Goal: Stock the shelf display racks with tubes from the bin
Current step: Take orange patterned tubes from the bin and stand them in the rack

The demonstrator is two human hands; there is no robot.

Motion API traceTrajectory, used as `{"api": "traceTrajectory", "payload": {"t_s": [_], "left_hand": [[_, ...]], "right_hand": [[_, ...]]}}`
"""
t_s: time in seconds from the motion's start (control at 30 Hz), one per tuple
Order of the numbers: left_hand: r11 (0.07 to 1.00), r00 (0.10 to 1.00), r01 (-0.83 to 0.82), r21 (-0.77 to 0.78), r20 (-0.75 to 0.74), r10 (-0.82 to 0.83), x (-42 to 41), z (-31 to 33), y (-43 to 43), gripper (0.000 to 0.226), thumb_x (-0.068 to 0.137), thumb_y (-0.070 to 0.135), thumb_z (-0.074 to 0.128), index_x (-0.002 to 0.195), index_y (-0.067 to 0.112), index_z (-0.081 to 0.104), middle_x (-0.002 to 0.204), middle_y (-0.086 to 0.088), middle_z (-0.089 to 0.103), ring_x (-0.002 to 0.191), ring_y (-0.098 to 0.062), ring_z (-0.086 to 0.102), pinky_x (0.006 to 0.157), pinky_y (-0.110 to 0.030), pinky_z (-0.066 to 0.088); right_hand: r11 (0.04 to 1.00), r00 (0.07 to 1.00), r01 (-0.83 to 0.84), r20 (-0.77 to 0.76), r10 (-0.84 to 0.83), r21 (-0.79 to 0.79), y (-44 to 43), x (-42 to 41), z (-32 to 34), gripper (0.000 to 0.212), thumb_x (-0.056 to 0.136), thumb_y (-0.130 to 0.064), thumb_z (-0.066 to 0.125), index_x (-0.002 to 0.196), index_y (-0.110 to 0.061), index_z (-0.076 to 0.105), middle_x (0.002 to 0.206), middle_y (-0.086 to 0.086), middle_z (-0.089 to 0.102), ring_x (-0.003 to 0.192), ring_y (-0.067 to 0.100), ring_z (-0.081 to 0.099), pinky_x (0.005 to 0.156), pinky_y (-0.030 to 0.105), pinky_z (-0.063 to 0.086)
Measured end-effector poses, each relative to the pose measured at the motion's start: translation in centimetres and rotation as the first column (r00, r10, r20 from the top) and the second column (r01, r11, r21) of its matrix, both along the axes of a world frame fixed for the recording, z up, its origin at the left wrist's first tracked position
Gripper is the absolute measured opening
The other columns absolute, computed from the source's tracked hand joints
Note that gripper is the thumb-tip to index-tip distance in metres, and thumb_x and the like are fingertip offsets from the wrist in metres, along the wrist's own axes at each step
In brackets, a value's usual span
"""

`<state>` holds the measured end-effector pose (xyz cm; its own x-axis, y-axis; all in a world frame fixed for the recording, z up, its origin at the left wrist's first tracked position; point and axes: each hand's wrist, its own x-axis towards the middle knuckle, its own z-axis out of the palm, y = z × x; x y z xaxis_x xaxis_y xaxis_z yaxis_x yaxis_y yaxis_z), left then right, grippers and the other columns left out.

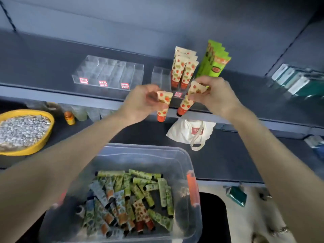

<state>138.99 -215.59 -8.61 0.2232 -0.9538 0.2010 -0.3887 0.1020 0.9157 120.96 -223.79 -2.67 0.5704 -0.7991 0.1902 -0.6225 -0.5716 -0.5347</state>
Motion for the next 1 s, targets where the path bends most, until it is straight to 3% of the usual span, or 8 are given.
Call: {"api": "traceTrajectory", "payload": {"t_s": [0.07, 0.17, 0.27, 0.37, 0.5, 0.67, 0.83, 1.0], "left_hand": [[0.998, 0.997, 0.003, -0.059, 0.077, 0.002, 0.1, 2.3, -1.9, 0.017, 0.073, 0.008, 0.076, 0.082, 0.012, 0.062, 0.076, 0.002, 0.063, 0.07, -0.007, 0.06, 0.07, -0.019, 0.049], [0.993, 0.989, 0.012, -0.114, 0.15, 0.006, 0.5, 4.5, -4.6, 0.022, 0.073, 0.009, 0.076, 0.08, 0.021, 0.06, 0.074, 0.007, 0.062, 0.074, -0.01, 0.062, 0.073, -0.019, 0.05], [0.994, 0.988, 0.009, -0.111, 0.153, 0.008, 0.6, 5.4, -6.9, 0.024, 0.073, 0.009, 0.076, 0.076, 0.026, 0.059, 0.075, 0.007, 0.063, 0.082, -0.015, 0.066, 0.079, -0.023, 0.052], [0.995, 0.986, 0.019, -0.097, 0.168, -0.002, 0.8, 5.5, -8.8, 0.026, 0.074, 0.007, 0.074, 0.077, 0.027, 0.058, 0.076, 0.007, 0.063, 0.079, -0.013, 0.064, 0.075, -0.016, 0.049], [0.998, 0.974, 0.02, -0.064, 0.226, -0.005, 1.0, 4.9, -10.6, 0.022, 0.077, 0.008, 0.072, 0.086, 0.023, 0.059, 0.087, -0.003, 0.067, 0.088, -0.019, 0.066, 0.083, -0.026, 0.051], [0.998, 0.968, 0.054, -0.035, 0.248, -0.043, 1.1, 4.6, -11.8, 0.021, 0.079, 0.007, 0.069, 0.089, 0.022, 0.059, 0.088, -0.001, 0.067, 0.09, -0.018, 0.066, 0.086, -0.03, 0.051], [0.999, 0.959, 0.047, -0.015, 0.279, -0.041, 1.7, 4.0, -12.4, 0.015, 0.081, 0.008, 0.068, 0.089, 0.018, 0.06, 0.091, -0.005, 0.068, 0.092, -0.021, 0.065, 0.088, -0.041, 0.053], [0.998, 0.953, 0.061, 0.015, 0.295, -0.063, 2.1, 3.6, -12.7, 0.023, 0.081, 0.007, 0.068, 0.074, 0.026, 0.057, 0.081, 0.0, 0.064, 0.088, -0.022, 0.065, 0.089, -0.043, 0.051]], "right_hand": [[0.998, 1.0, -0.012, -0.014, 0.011, -0.055, -1.5, 0.3, 2.6, 0.022, 0.081, -0.01, 0.072, 0.101, -0.003, 0.067, 0.088, 0.006, 0.064, 0.066, 0.01, 0.051, 0.058, 0.016, 0.036], [0.991, 0.996, -0.001, -0.092, -0.011, -0.131, -3.9, 1.1, 4.8, 0.029, 0.079, -0.014, 0.074, 0.107, -0.01, 0.067, 0.098, 0.001, 0.065, 0.088, 0.013, 0.055, 0.067, 0.015, 0.034], [0.981, 0.985, 0.008, -0.17, -0.041, -0.192, -6.2, 2.2, 5.4, 0.03, 0.078, -0.013, 0.074, 0.108, -0.012, 0.068, 0.106, 0.007, 0.068, 0.102, 0.023, 0.059, 0.085, 0.026, 0.045], [0.97, 0.962, 0.009, -0.261, -0.075, -0.243, -7.8, 3.2, 5.1, 0.029, 0.08, -0.014, 0.071, 0.109, -0.014, 0.068, 0.109, 0.012, 0.067, 0.109, 0.029, 0.057, 0.091, 0.037, 0.049], [0.957, 0.929, 0.006, -0.353, -0.113, -0.29, -9.0, 4.1, 4.8, 0.025, 0.083, -0.018, 0.067, 0.108, -0.019, 0.066, 0.113, 0.01, 0.066, 0.112, 0.032, 0.055, 0.096, 0.037, 0.042], [0.938, 0.887, -0.025, -0.441, -0.139, -0.345, -9.8, 4.7, 4.7, 0.028, 0.086, -0.023, 0.064, 0.114, -0.022, 0.062, 0.114, 0.005, 0.064, 0.114, 0.029, 0.05, 0.101, 0.041, 0.025], [0.938, 0.865, -0.043, -0.482, -0.138, -0.345, -10.1, 5.2, 4.0, 0.025, 0.089, -0.027, 0.062, 0.114, -0.023, 0.061, 0.102, 0.0, 0.057, 0.112, 0.026, 0.047, 0.102, 0.044, 0.02], [0.944, 0.848, -0.052, -0.514, -0.13, -0.325, -10.3, 5.6, 3.5, 0.021, 0.089, -0.028, 0.063, 0.11, -0.025, 0.062, 0.106, -0.002, 0.061, 0.108, 0.023, 0.045, 0.102, 0.047, 0.018]]}}
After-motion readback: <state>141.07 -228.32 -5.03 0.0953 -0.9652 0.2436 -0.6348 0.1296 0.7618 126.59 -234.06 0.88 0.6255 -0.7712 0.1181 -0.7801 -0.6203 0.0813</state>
